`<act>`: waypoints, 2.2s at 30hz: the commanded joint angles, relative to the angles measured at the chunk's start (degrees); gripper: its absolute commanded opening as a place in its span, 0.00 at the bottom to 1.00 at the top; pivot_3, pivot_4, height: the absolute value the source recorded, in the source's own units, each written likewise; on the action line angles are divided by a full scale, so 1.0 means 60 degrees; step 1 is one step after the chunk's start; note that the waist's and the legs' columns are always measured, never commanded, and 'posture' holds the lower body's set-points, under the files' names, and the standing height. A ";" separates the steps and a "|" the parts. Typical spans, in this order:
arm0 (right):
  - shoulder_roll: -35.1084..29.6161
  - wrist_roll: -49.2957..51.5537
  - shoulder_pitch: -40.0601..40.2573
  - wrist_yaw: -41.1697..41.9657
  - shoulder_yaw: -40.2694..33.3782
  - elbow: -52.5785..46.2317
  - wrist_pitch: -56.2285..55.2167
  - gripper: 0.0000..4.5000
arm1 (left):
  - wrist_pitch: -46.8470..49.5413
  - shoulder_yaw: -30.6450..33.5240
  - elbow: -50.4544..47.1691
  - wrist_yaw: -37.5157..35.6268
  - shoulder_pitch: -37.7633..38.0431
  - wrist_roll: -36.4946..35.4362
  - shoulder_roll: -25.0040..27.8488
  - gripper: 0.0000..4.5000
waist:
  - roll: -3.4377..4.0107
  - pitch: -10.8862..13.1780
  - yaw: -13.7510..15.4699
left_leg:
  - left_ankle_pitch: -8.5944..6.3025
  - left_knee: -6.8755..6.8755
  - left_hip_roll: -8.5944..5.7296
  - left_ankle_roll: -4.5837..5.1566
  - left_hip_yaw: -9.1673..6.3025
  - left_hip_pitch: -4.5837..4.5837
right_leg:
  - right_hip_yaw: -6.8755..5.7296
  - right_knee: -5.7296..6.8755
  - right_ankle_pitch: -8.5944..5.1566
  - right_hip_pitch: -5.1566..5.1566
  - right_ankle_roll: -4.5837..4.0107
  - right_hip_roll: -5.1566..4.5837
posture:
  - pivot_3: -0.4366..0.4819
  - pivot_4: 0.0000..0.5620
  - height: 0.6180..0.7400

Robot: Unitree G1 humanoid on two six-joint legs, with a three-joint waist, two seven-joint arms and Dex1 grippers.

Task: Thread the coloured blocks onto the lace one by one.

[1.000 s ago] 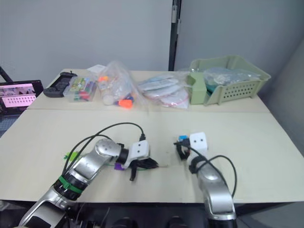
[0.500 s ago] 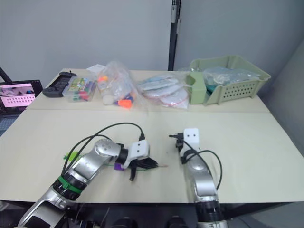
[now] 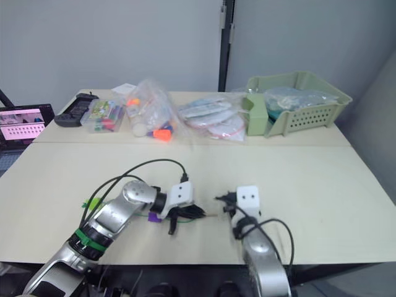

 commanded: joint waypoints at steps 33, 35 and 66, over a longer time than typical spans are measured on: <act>-0.7095 0.5370 -0.2958 0.8928 -0.1501 -0.1049 0.2072 0.99 | -0.0034 0.0311 -0.0387 -0.0234 -0.0028 -0.0148 0.0143 0.00 | -0.0015 0.0012 0.0058 | 0.0000 0.0009 -0.0008 0.0001 -0.0005 0.0017 | -0.0016 -0.0028 -0.0001 0.0044 0.0006 0.0002 | 0.48 0.27 1.00; -0.7809 0.4960 -0.3389 0.9786 -0.1041 -0.0230 0.1441 0.99 | 0.0089 0.0383 -0.0572 -0.0360 -0.0004 -0.0257 0.0316 0.00 | -0.0017 0.0013 0.0060 | 0.0000 0.0008 -0.0006 0.0001 -0.0001 0.0022 | -0.0014 -0.0031 -0.0001 0.0047 0.0006 0.0003 | 0.48 0.27 1.00; -0.7167 0.1891 -0.4729 1.1715 0.0759 0.4317 -0.3371 0.30 | 0.3248 -0.0775 -0.2060 -0.0358 -0.1053 -0.0393 0.0916 0.00 | -0.0021 0.0017 0.0091 | 0.0000 0.0014 -0.0006 0.0000 0.0001 0.0014 | -0.0007 -0.0015 0.0001 0.0033 0.0003 0.0001 | 0.48 0.27 1.00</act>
